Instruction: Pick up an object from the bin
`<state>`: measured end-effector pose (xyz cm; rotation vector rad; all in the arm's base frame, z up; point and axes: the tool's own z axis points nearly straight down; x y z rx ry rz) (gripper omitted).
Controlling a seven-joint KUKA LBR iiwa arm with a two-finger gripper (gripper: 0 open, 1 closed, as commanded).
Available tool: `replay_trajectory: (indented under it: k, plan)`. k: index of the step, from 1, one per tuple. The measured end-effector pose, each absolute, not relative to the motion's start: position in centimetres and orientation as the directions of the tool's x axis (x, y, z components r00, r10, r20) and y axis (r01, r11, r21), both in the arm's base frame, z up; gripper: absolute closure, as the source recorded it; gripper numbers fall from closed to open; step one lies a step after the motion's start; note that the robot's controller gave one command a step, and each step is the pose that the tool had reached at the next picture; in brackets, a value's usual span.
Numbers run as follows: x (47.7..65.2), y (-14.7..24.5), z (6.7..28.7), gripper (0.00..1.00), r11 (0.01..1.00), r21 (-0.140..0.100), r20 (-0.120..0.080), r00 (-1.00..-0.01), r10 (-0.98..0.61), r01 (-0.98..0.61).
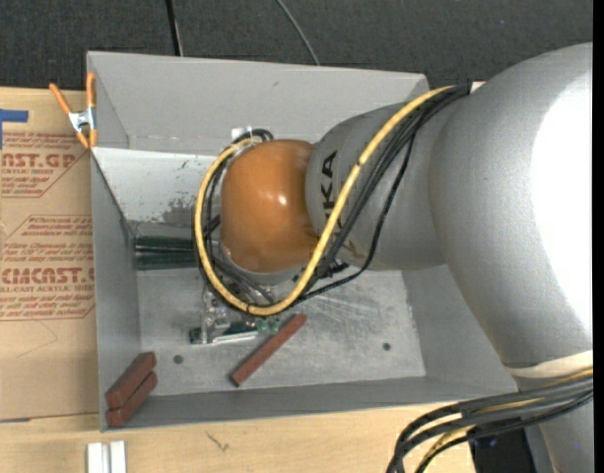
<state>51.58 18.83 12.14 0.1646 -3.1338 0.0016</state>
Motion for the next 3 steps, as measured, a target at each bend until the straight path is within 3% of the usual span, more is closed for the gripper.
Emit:
replay_trajectory:
  k: [1,2,3]
  plan:
    - [51.4,17.7,17.4,1.0,0.993,0.0,0.003,-0.993,-0.116,-0.116]
    - [52.3,18.9,16.3,0.0,0.993,0.001,-0.001,-0.993,-0.119,-0.119]
    - [52.4,19.3,14.9,0.0,0.993,0.002,0.001,-0.993,-0.119,-0.119]
